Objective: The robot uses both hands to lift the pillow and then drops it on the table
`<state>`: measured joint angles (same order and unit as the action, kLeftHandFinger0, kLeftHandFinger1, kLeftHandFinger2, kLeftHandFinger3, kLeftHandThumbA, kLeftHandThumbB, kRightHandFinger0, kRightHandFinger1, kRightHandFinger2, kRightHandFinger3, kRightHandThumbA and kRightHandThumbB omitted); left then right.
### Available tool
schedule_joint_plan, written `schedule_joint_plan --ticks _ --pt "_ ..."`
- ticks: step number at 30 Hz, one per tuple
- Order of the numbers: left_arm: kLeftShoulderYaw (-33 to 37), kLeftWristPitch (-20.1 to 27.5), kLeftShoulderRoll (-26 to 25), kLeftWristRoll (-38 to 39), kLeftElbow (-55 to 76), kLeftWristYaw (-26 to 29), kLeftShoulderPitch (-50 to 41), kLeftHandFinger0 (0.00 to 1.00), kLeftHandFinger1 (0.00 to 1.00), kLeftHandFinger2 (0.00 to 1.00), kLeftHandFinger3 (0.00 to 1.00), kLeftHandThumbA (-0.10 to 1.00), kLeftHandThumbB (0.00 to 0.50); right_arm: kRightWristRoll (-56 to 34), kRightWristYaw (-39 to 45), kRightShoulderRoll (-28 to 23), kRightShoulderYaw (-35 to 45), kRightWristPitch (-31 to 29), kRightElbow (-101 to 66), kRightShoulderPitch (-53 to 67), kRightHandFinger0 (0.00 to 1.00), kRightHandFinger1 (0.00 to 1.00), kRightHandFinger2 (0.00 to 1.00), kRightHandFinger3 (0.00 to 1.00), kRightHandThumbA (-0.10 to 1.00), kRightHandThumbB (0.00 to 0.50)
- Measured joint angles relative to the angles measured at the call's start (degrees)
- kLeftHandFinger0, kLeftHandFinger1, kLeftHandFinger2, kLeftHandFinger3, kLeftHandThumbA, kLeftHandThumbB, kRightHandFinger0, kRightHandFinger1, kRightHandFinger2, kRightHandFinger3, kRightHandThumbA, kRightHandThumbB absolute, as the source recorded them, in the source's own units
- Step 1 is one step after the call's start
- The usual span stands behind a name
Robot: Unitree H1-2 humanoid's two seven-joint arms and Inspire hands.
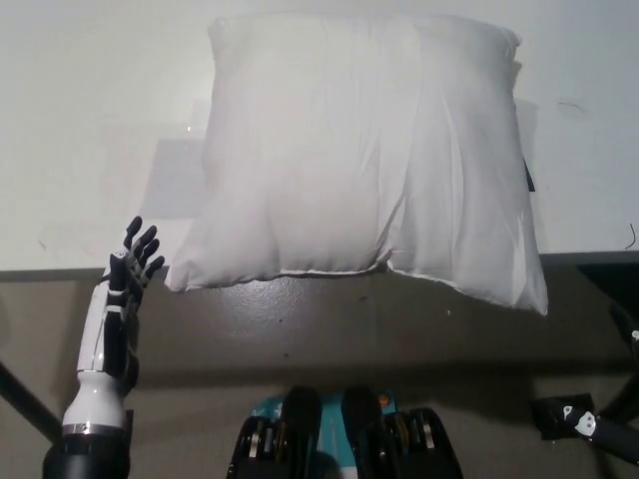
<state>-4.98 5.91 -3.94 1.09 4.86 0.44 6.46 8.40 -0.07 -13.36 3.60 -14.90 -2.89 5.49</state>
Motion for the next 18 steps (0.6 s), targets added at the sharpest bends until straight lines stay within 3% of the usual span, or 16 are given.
schedule_joint_plan --ticks 2,4,5,6,8,9,12,14,15,17,18 --pt "0.1 1.2 0.0 -1.4 0.1 0.1 -0.8 1.00 1.00 1.00 1.00 1.00 0.246 0.7 0.0 0.4 -0.1 0.0 -1.3 0.1 1.00 1.00 1.00 1.00 1.00 0.241" --pt "0.4 2.7 0.0 -2.8 0.2 0.2 -1.9 1.00 1.00 1.00 1.00 1.00 0.135 0.8 0.0 0.7 -0.1 0.0 -3.2 0.1 1.00 1.00 1.00 1.00 1.00 0.243" --pt "0.6 3.0 0.0 -3.4 0.3 0.3 -2.3 1.00 1.00 1.00 1.00 1.00 0.125 0.7 0.0 0.8 0.0 0.0 -4.0 -0.1 1.00 1.00 1.00 1.00 1.00 0.245" --pt "0.7 3.3 0.1 -3.8 0.6 0.4 -2.8 1.00 1.00 1.00 1.00 1.00 0.045 0.7 0.0 0.9 0.0 0.0 -4.7 -0.2 1.00 1.00 1.00 1.00 1.00 0.243" --pt "0.8 3.7 0.2 -4.1 1.2 0.6 -3.3 1.00 1.00 1.00 1.00 1.00 0.187 0.6 0.0 0.9 0.2 0.0 -5.7 -0.6 1.00 1.00 1.00 1.00 1.00 0.231" --pt "0.7 3.8 0.4 -3.9 1.6 0.6 -3.4 1.00 1.00 1.00 1.00 1.00 0.225 0.3 0.0 0.9 0.4 0.1 -6.3 -1.1 1.00 1.00 1.00 1.00 1.00 0.223" --pt "0.7 3.6 1.0 -2.7 3.7 0.6 -2.7 1.00 1.00 1.00 1.00 1.00 0.225 -0.7 0.1 0.5 1.4 0.6 -8.4 -3.8 1.00 1.00 1.00 1.00 1.00 0.219" --pt "0.6 3.4 1.2 -1.8 5.1 0.6 -1.2 1.00 1.00 1.00 1.00 1.00 0.261 -1.4 0.2 -0.2 2.3 1.5 -9.9 -6.5 1.00 1.00 1.00 1.00 1.00 0.146" --pt "0.4 3.0 1.1 -1.3 5.3 0.7 -0.1 1.00 1.00 1.00 1.00 1.00 0.262 -1.7 0.3 -0.8 2.9 2.4 -10.3 -8.4 1.00 1.00 1.00 1.00 1.00 0.143" --pt "-0.2 2.0 1.1 -0.3 5.7 0.7 2.8 1.00 1.00 1.00 1.00 1.00 0.224 -2.0 0.3 -1.7 4.0 4.4 -10.6 -12.5 1.00 1.00 1.00 1.00 1.00 0.125" --pt "-0.6 1.6 1.1 0.1 5.8 0.7 4.9 1.00 1.00 1.00 1.00 1.00 0.211 -2.2 0.4 -2.4 4.6 5.6 -10.8 -15.1 1.00 1.00 1.00 1.00 1.00 0.154"
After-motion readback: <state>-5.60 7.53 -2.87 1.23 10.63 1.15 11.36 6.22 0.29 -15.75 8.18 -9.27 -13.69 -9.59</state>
